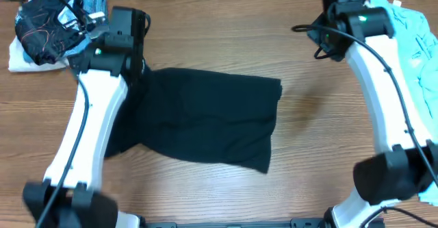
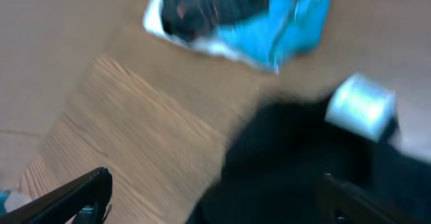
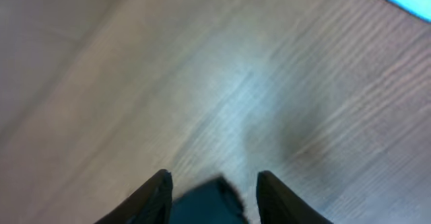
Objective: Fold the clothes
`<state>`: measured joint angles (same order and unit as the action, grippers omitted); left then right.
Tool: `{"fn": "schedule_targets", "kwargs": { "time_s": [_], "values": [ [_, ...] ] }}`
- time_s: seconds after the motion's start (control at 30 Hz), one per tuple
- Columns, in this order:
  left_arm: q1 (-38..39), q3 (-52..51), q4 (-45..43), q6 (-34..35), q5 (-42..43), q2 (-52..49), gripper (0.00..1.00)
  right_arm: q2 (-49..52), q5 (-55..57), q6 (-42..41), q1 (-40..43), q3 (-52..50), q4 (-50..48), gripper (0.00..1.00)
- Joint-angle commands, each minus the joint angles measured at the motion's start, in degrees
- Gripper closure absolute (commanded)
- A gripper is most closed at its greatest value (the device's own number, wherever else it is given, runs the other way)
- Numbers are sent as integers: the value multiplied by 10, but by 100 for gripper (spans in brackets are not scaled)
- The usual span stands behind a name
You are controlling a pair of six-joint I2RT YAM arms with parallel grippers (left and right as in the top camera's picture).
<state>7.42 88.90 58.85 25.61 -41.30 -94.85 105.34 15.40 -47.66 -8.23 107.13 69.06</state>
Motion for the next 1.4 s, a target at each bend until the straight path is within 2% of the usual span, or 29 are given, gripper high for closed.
{"fn": "schedule_targets", "kwargs": {
  "time_s": [0.0,0.03,0.07,0.1,0.13,0.2,0.43,0.73,0.87,1.03,1.23,1.37],
  "values": [
    [-4,5,23,-10,55,-10,0,-28,1,2,4,10,12,44],
    [-3,5,28,-6,55,-10,1,-33,-7,10,4,10,17,37],
    [-1,7,33,-1,55,-5,0,-38,-18,23,4,10,19,27],
    [1,9,39,6,55,0,0,-44,-35,39,4,10,22,13],
    [1,12,47,13,56,6,0,-50,-51,53,4,10,26,6],
    [1,19,77,37,67,27,0,-61,-66,59,4,10,40,0],
    [-11,20,196,98,164,73,0,-102,-83,59,4,10,94,0],
    [-36,-21,278,184,199,72,0,-144,-128,64,-3,10,180,0],
    [-42,-77,250,183,234,72,0,-144,-132,76,-14,8,208,0],
    [-75,-182,156,183,294,72,0,-144,-126,76,-56,-3,216,0],
    [-170,-258,85,181,354,72,0,-144,-125,76,-95,-3,212,0],
    [-231,-301,38,137,398,72,0,-144,-125,76,-106,-3,209,0]
  ]
}}
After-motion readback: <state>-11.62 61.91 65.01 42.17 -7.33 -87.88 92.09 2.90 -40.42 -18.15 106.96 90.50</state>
